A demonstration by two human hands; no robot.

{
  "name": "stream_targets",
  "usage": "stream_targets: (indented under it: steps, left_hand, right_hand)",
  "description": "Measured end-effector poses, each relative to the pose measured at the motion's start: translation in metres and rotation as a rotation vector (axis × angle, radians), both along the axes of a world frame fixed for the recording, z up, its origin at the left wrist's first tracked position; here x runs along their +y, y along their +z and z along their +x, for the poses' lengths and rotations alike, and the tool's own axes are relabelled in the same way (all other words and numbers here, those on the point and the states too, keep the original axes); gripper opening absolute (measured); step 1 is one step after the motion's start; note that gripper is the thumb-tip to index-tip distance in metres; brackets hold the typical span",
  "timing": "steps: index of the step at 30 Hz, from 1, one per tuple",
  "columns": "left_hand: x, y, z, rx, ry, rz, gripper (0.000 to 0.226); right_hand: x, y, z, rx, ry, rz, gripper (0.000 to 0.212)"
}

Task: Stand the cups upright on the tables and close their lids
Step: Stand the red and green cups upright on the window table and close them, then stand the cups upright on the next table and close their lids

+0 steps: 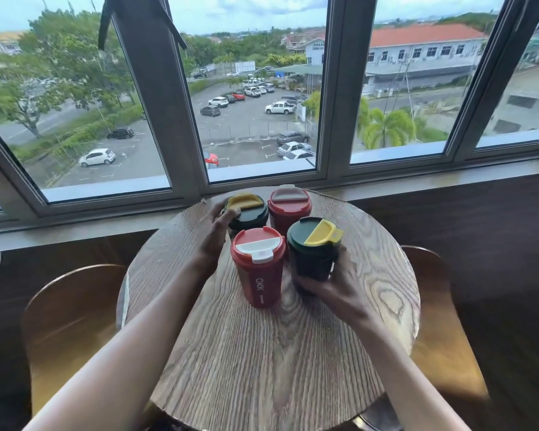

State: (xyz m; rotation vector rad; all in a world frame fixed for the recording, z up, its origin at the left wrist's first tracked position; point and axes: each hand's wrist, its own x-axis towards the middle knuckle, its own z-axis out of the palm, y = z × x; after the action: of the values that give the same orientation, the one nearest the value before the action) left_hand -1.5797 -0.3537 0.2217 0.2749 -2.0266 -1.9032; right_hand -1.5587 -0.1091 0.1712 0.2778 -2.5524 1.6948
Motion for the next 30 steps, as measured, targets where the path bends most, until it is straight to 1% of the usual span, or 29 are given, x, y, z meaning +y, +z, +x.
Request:
stream_targets:
  steps: [4,10,14,18,21,23,25,27,28,30]
  left_hand:
    - [0.002,0.001,-0.001,0.01,-0.009,0.026,0.031]
    - [0.002,0.001,0.0,0.004,-0.019,0.026,0.041]
    - [0.002,0.0,-0.001,-0.012,0.009,0.032,0.034]
    - [0.001,-0.001,-0.001,-0.01,-0.006,0.019,0.041]
    - [0.001,0.0,0.0,-0.01,-0.002,-0.001,0.04]
    - [0.002,0.001,-0.001,-0.017,0.011,-0.019,0.037]
    - [0.002,0.003,0.0,-0.03,0.021,-0.06,0.039]
    - [-0.002,0.002,0.002,-0.031,0.015,-0.152,0.046]
    - [-0.004,0.003,0.005,-0.03,0.015,-0.207,0.054]
    - [-0.009,0.006,0.012,-0.017,0.063,-0.265,0.064]
  right_hand:
    - [0.003,0.0,0.0,0.009,0.033,-0.008,0.079]
    - [-0.014,0.001,0.004,0.045,-0.057,0.012,0.091]
    - [-0.01,-0.003,0.003,0.055,-0.046,0.063,0.088]
    - [-0.007,-0.006,0.003,0.047,0.007,0.059,0.085]
    - [-0.004,-0.002,0.004,0.045,0.039,0.071,0.09]
    - [0.003,0.004,0.008,0.053,0.066,0.091,0.099]
    - [0.011,0.012,0.011,0.078,0.053,0.067,0.105]
    - [0.016,0.023,0.014,0.113,0.011,-0.032,0.098]
    - [0.018,0.03,0.014,0.149,-0.012,-0.083,0.089]
    - [0.018,0.046,0.013,0.258,-0.059,-0.146,0.064]
